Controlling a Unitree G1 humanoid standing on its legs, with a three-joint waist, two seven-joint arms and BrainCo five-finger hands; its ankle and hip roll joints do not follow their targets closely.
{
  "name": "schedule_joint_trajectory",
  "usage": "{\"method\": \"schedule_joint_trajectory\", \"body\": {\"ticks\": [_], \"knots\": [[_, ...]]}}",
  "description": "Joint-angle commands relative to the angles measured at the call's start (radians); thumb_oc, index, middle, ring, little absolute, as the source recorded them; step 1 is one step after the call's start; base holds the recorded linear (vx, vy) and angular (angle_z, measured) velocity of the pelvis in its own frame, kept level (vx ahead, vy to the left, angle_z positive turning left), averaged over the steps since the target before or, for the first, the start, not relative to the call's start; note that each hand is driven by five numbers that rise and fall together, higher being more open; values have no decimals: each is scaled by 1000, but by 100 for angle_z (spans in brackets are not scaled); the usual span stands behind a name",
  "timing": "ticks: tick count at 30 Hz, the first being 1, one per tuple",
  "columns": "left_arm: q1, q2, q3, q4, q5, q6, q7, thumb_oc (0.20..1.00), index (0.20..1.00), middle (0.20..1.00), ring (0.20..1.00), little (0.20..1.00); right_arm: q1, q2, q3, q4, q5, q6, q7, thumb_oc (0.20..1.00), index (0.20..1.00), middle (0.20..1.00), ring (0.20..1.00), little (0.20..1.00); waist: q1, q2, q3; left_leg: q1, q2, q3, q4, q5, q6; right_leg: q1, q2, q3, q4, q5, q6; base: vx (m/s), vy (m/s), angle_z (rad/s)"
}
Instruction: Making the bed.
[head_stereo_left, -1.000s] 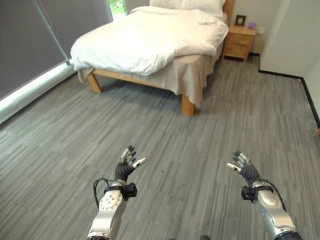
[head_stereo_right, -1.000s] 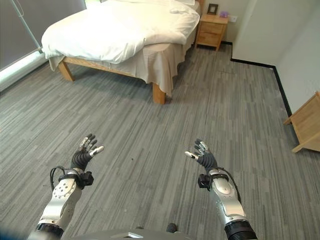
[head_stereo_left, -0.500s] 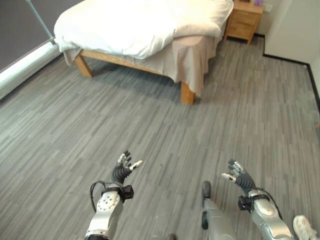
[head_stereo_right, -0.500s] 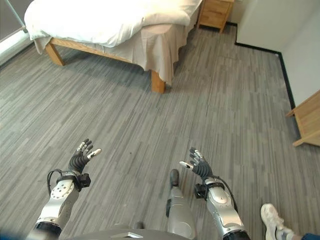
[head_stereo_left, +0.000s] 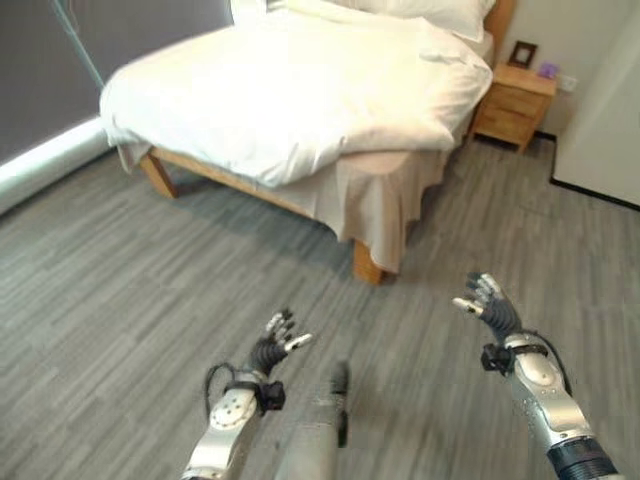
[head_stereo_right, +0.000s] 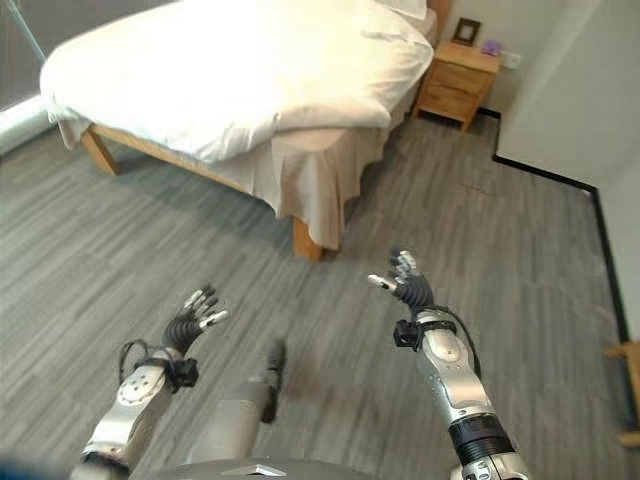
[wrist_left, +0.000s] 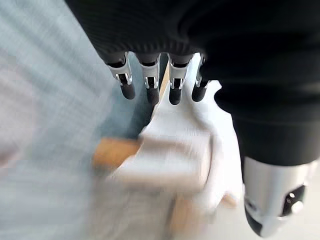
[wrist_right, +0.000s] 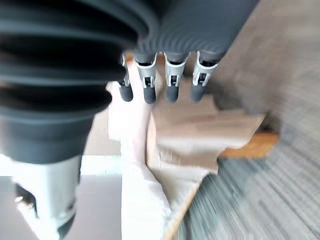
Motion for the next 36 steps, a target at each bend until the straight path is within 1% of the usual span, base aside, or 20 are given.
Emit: {"method": "schedule_joint_trajectory", "body": {"ticks": [1,2,3,4,5,6,7,8,10,11,15,20,22,24,26,29,30,31,34,36], "knots": [[-91,36,5,-56,-61,-78,-41,1000,1000,1000,1000,1000,-43,51,-54,-52,-52,-43,31,1000,1000,1000,1000,1000,19,-55,-43,189,-19,64,-51,202,44,-166,-76,-18,135,232,110,346,75,40],[-90,36,5,-56,-61,-78,-41,1000,1000,1000,1000,1000,-43,51,-54,-52,-52,-43,31,1000,1000,1000,1000,1000,20,-53,-46,185,-15,65,-50,203,44,-170,-73,-16,136,234,109,342,119,33],[-83,26,17,-65,-75,-76,-50,1000,1000,1000,1000,1000,-29,61,-53,-48,-89,-43,38,1000,1000,1000,1000,1000,32,-73,-60,207,-38,62,-35,185,65,-209,-110,-21,334,391,193,284,149,-8],[-87,22,30,-68,-98,-78,-43,1000,1000,1000,1000,1000,-17,63,-58,-59,-104,-38,41,1000,1000,1000,1000,1000,19,-66,-46,245,-28,55,-36,147,79,-291,-139,-31,489,480,242,470,191,-35],[-95,13,49,-79,-127,-89,-27,1000,1000,1000,1000,1000,1,74,-64,-58,-87,-40,42,1000,1000,1000,1000,1000,-8,-51,-26,291,-9,30,-37,136,83,-352,-144,-11,622,526,247,622,152,-9],[-112,13,65,-68,-147,-98,-30,1000,1000,1000,1000,1000,19,77,-73,-50,-97,-31,57,1000,1000,1000,1000,1000,-48,-24,-11,369,3,-41,-52,97,91,-466,-175,-19,659,427,185,594,78,41],[-114,12,69,-67,-149,-98,-30,1000,1000,1000,1000,1000,24,70,-78,-55,-98,-29,60,1000,1000,1000,1000,1000,-60,-15,-10,395,6,-65,-61,95,91,-495,-189,-46,653,407,168,589,-35,114],[-127,15,79,-72,-149,-103,-31,1000,1000,1000,1000,1000,35,48,-93,-78,-109,-34,72,1000,1000,1000,1000,1000,-76,-13,-7,424,9,-113,-76,102,71,-532,-204,-55,504,361,138,467,-147,198],[-125,16,72,-63,-165,-113,-43,1000,1000,1000,1000,1000,55,-2,-150,-92,-97,-35,63,1000,1000,1000,1000,1000,-125,-31,-1,465,1,-215,-93,92,41,-533,-172,21,178,368,143,502,-274,193],[-136,34,64,-54,-133,-111,-33,1000,1000,1000,1000,1000,56,-42,-194,-110,-120,-33,50,1000,1000,1000,1000,1000,-117,-62,0,459,-3,-280,-93,81,23,-475,-159,67,79,369,171,342,-276,195],[-41,15,97,-6,-147,-90,-77,1000,1000,1000,1000,1000,0,-100,-252,-193,-108,-46,49,1000,1000,1000,1000,1000,-87,-78,-49,441,-5,-321,-105,59,3,-383,-153,13,-56,364,146,276,-170,139],[3,33,92,-7,-143,-73,-99,1000,1000,1000,1000,1000,-42,-177,-247,-234,-119,-46,79,1000,1000,1000,1000,1000,-77,-79,-48,442,1,-333,-105,45,-2,-373,-144,8,-56,349,132,83,-37,4],[15,49,88,-7,-144,-71,-117,1000,1000,1000,1000,1000,-84,-308,-234,-266,-206,-38,119,1000,1000,1000,1000,1000,-76,-84,-50,434,0,-340,-105,44,-7,-374,-140,3,-56,342,129,35,-13,-16],[15,48,86,-6,-147,-71,-124,1000,1000,1000,1000,1000,-101,-364,-227,-270,-262,-41,119,1000,1000,1000,1000,1000,-77,-84,-52,432,1,-342,-105,44,-8,-374,-139,2,-56,341,129,31,-7,4],[18,55,62,-2,-165,-76,-137,1000,1000,1000,1000,1000,-197,-490,-149,-204,-395,-27,130,1000,1000,1000,1000,1000,-67,-89,-57,427,1,-348,-105,44,-11,-372,-138,-5,-56,337,129,42,-7,-6],[12,58,39,2,-185,-78,-137,1000,1000,1000,1000,1000,-328,-534,-33,-116,-444,-16,122,1000,1000,1000,1000,1000,-61,-90,-55,425,0,-351,-105,46,-13,-370,-137,-8,-56,338,127,9,-2,-4],[12,69,10,-1,-198,-78,-137,1000,1000,1000,1000,1000,-461,-584,99,-40,-532,-8,131,1000,1000,1000,1000,1000,-47,-97,-53,421,-1,-357,-105,48,-16,-372,-137,-13,-56,339,126,0,0,0],[13,65,15,-1,-198,-78,-137,1000,1000,1000,1000,1000,-477,-583,114,-30,-531,-10,128,1000,1000,1000,1000,1000,-53,-94,-52,421,-1,-357,-105,48,-16,-371,-137,-13,-56,339,126,-12,-11,-9],[-1,87,-30,10,-217,-79,-127,1000,1000,1000,1000,1000,-744,-563,361,164,-661,4,111,1000,1000,1000,1000,1000,-25,-100,-41,407,-1,-367,-105,57,-22,-378,-136,-24,-56,341,123,-23,-12,18],[-5,86,-31,13,-223,-78,-125,1000,1000,1000,1000,1000,-792,-548,400,199,-672,4,103,1000,1000,1000,1000,1000,-26,-98,-38,403,-1,-370,-105,59,-23,-379,-136,-26,-56,341,123,-23,-9,21]]}}
